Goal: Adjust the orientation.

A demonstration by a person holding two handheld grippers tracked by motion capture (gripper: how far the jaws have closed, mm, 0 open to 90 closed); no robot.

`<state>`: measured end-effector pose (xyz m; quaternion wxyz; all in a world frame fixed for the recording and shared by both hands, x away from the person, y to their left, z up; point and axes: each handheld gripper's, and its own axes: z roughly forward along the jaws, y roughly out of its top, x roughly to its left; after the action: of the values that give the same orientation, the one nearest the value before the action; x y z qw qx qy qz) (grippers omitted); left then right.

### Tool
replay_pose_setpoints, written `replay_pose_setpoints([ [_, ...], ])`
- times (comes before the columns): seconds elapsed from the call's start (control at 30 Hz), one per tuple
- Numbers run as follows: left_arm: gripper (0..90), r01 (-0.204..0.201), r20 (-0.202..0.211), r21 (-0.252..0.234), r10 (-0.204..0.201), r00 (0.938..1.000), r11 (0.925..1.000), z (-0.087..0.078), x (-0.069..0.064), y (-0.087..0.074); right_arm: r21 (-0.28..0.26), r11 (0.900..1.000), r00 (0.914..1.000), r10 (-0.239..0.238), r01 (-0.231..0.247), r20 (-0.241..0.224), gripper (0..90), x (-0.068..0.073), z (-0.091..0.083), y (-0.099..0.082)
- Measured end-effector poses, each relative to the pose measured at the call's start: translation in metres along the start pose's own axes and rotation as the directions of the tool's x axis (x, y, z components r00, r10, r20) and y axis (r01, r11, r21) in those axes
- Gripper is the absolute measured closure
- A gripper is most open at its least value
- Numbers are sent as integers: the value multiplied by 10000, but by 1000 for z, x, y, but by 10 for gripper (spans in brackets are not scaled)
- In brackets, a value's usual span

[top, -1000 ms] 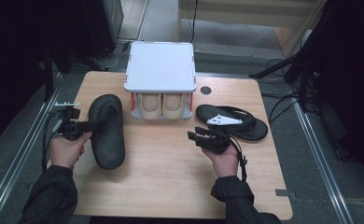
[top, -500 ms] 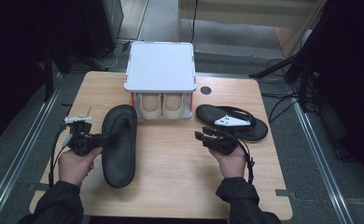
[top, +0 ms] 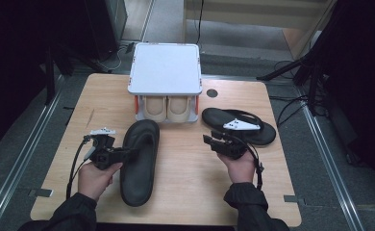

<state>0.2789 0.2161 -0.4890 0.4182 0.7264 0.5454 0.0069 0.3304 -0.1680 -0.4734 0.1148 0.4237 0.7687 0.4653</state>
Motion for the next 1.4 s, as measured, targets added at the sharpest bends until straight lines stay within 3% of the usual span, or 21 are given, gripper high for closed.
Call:
replay_pose_setpoints([
  [0.3,683,66,95,238,-68,9999,9997,31,-4,-6,131,9999,10000,21,-21,31,581,-1,2,-2],
  [0.6,674,-12,93,399,9,10000,9992,43,-9,-11,174,9998,10000,76,-77,54,582,-4,2,-3],
  [0.83,660,-74,19,453,73,10000,9989,43,-10,-11,167,9998,9999,118,-120,82,582,-4,1,-3],
  [1.2,550,-184,176,508,176,9997,9985,39,-10,-10,164,9997,9998,153,-154,111,582,-6,1,-4],
  [1.4,484,-309,184,116,306,9994,9995,27,-13,-5,146,9998,9999,133,-135,101,582,-7,0,-4],
])
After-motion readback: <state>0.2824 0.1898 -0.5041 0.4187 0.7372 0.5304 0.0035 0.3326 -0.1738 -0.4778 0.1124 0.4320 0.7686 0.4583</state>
